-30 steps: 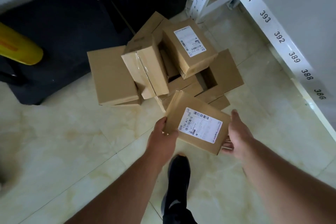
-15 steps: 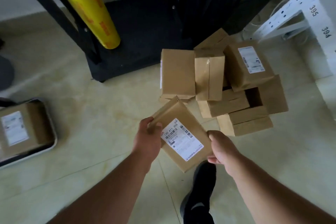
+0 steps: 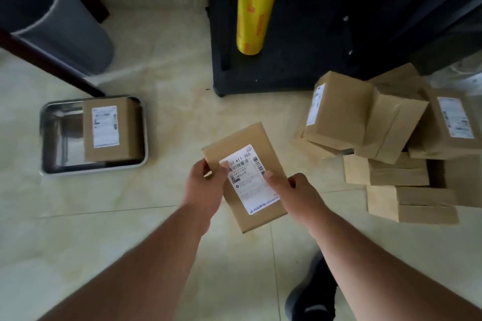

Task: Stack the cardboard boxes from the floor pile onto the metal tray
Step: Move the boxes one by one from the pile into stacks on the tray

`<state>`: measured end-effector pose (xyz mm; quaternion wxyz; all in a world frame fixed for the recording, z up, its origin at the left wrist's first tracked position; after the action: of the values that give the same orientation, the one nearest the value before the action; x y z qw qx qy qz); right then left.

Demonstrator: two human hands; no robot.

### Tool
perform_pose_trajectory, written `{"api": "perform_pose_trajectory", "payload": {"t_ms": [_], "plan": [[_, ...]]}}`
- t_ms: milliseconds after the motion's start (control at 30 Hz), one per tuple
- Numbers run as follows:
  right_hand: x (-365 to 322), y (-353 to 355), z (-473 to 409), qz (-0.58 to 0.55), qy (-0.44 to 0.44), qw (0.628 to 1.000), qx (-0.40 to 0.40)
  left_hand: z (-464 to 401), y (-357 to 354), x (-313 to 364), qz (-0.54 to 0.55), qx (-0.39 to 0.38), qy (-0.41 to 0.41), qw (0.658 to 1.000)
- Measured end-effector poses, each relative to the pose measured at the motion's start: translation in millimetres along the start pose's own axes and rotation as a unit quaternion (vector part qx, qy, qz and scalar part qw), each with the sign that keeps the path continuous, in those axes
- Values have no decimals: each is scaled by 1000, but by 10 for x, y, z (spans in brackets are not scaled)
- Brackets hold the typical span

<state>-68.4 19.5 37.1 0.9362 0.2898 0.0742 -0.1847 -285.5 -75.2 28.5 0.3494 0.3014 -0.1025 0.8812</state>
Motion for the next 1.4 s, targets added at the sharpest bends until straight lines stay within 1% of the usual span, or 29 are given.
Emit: {"api": "perform_pose_trajectory", "payload": {"t_ms": [133, 200, 267, 367, 500, 567, 733, 833, 900, 1000, 1200, 1400], "plan": [[-495, -377, 130, 53, 39, 998, -18, -18, 587, 5, 23, 9, 7, 1000], [-759, -584, 202, 81, 62, 994, -27, -3, 837, 62, 29, 2, 7, 1000], [-1010, -779, 272, 111, 81, 990, -30, 23, 1076, 170, 21, 2, -13, 1000], [-1362, -1063, 398, 134, 109, 984, -36, 38, 1474, 329, 21, 27, -32, 999], [-1890, -1506, 613, 135, 159, 977, -40, -8, 2120, 488, 39, 53, -50, 997], [-2075, -1649, 708, 119, 165, 978, -35, -35, 2351, 540, 34, 59, -52, 996], [-2775, -2249, 1026, 109, 172, 978, -50, -127, 3274, 801, 42, 79, -56, 994], [-3155, -2496, 1159, 85, 177, 980, -33, -205, 3699, 926, 43, 81, -52, 994], [-3384, -2642, 1261, 95, 186, 978, -14, -231, 3952, 1024, 36, 80, -50, 995], [-3688, -2874, 1390, 99, 193, 976, -9, -287, 4327, 1187, 24, 82, -51, 995], [-4125, -3221, 1374, 105, 196, 975, -15, -599, 4819, 1377, 9, 96, -48, 994], [-4385, -3427, 1046, 96, 189, 977, 22, -1149, 4952, 1394, -22, 94, -57, 994]]}}
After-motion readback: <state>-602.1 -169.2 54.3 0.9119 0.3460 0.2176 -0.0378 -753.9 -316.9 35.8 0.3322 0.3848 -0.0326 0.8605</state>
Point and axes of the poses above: each hand's wrist, its own z-axis away from the middle knuckle, its own y-axis out of the back of the hand, x = y × z, the point moved 8 cm from there along -z, towards the middle knuckle, and after that the axes turned 15 degrees about z, right-handed, at the moved point
